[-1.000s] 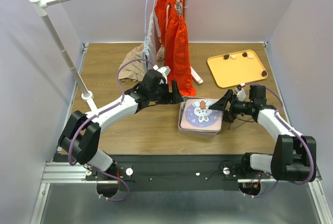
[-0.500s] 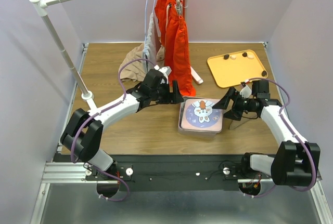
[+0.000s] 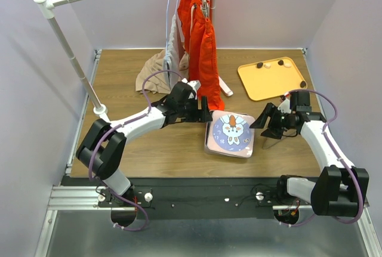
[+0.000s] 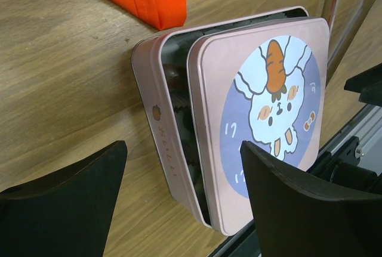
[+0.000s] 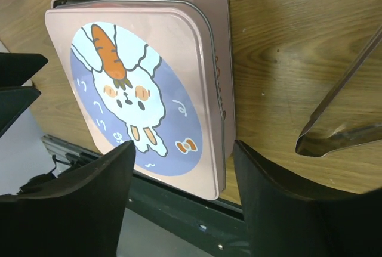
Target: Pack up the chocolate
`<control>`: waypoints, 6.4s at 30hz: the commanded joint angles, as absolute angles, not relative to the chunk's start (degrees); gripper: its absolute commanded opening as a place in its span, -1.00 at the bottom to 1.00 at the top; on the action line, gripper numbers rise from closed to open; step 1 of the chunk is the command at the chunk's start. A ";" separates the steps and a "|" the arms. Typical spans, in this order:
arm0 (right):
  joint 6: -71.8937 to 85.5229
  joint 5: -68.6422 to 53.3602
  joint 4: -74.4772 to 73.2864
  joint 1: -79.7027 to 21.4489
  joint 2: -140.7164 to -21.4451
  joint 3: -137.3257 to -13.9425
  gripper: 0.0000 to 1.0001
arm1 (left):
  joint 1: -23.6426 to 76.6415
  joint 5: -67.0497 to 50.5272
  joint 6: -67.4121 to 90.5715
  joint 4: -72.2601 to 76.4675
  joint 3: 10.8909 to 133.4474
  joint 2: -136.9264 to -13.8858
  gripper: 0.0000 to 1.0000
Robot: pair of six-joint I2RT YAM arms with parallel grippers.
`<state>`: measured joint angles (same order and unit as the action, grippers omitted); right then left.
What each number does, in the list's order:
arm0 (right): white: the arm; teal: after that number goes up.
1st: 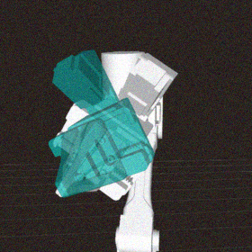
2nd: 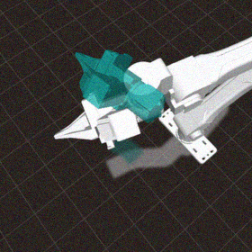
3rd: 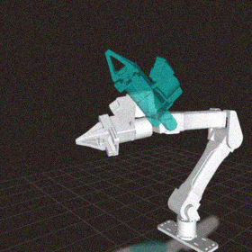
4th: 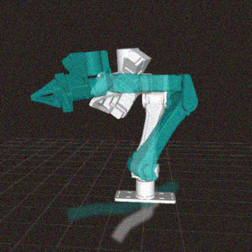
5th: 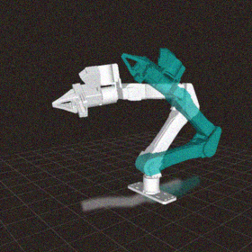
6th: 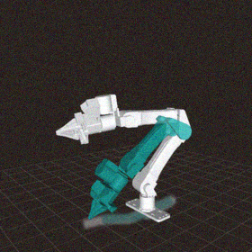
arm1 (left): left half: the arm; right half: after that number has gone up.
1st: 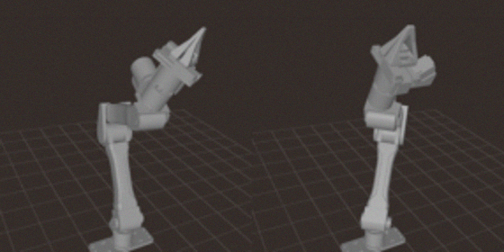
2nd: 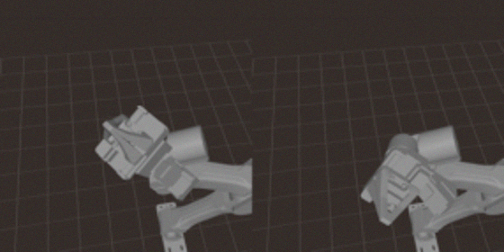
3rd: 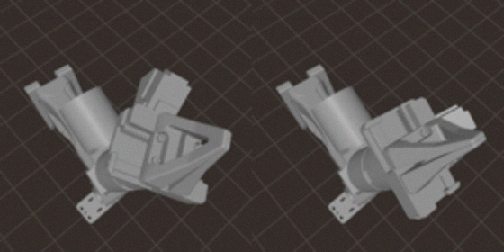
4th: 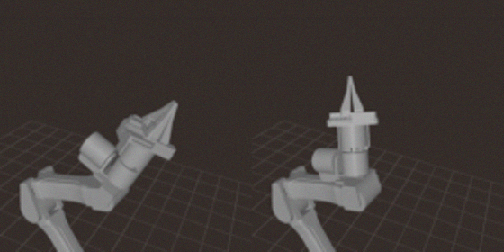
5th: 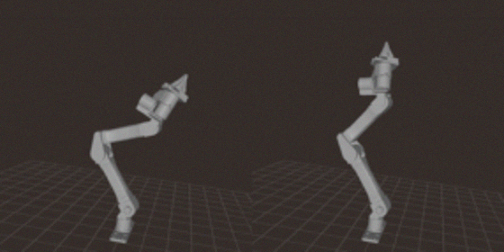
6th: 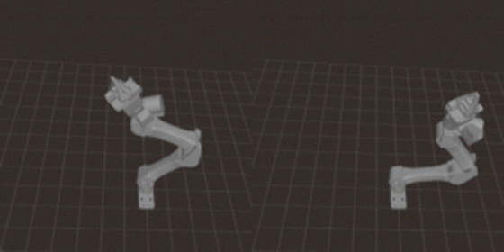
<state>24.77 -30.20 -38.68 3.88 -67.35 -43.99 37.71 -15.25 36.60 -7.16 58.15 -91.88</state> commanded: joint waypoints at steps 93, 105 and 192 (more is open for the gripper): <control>25.76 -28.65 -40.94 3.61 -60.40 -43.33 0.93 | 40.69 -19.69 27.69 -6.59 64.86 -99.84 0.95; 31.01 -36.22 -43.52 -16.94 -48.07 -41.40 0.71 | 40.52 -18.81 27.42 -6.94 66.27 -100.37 0.95; 35.60 12.40 -33.31 -26.73 -79.88 -61.52 -0.63 | 36.47 -13.19 24.79 -14.15 65.92 -92.28 0.95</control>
<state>39.48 13.28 -33.01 -30.85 -75.13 -58.35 35.86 -15.31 24.49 -13.43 63.68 -93.36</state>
